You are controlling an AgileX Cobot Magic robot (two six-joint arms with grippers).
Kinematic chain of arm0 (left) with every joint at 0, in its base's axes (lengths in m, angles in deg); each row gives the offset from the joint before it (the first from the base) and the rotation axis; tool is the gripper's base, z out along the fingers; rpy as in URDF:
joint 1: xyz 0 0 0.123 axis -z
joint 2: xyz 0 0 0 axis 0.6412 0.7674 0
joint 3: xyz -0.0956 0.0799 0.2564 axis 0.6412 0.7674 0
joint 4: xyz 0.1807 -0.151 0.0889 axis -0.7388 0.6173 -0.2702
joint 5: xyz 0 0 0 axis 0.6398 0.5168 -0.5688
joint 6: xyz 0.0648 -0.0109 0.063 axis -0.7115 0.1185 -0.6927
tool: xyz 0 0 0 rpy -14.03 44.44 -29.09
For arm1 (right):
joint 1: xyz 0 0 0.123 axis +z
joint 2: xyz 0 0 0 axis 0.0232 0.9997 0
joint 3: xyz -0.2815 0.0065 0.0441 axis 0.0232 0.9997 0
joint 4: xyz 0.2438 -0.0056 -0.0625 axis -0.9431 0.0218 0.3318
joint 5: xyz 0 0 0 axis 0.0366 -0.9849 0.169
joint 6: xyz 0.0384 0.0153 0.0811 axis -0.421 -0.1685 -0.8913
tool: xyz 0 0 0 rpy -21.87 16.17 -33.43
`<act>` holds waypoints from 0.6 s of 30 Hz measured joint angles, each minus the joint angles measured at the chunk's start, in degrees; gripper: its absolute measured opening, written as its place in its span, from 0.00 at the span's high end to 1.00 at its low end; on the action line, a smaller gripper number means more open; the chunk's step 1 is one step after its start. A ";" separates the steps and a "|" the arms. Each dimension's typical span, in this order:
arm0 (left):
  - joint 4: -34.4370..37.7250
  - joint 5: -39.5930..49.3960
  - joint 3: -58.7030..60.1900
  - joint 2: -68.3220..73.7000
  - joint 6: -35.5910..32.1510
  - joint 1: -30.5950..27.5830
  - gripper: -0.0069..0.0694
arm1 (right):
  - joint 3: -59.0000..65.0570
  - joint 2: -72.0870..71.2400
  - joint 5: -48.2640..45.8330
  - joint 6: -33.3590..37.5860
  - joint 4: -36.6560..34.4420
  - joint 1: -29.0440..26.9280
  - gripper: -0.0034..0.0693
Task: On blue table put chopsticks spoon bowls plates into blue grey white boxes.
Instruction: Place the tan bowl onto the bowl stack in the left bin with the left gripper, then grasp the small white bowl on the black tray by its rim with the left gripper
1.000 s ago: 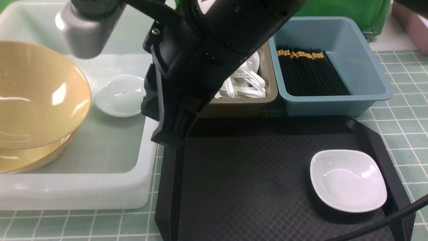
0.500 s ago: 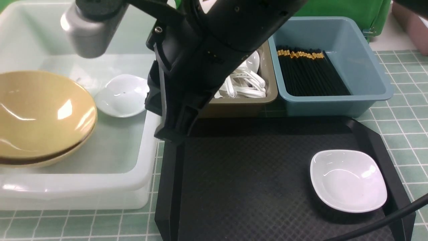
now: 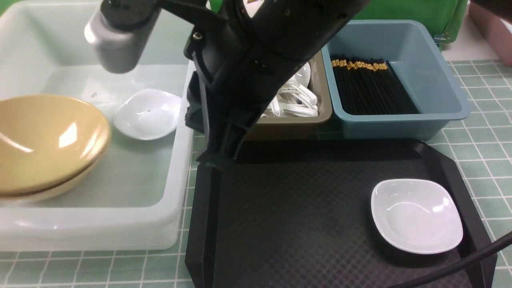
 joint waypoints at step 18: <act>-5.89 9.96 -10.60 -3.83 -1.44 45.52 0.76 | 11.12 -11.19 0.00 -10.14 4.56 -11.09 0.86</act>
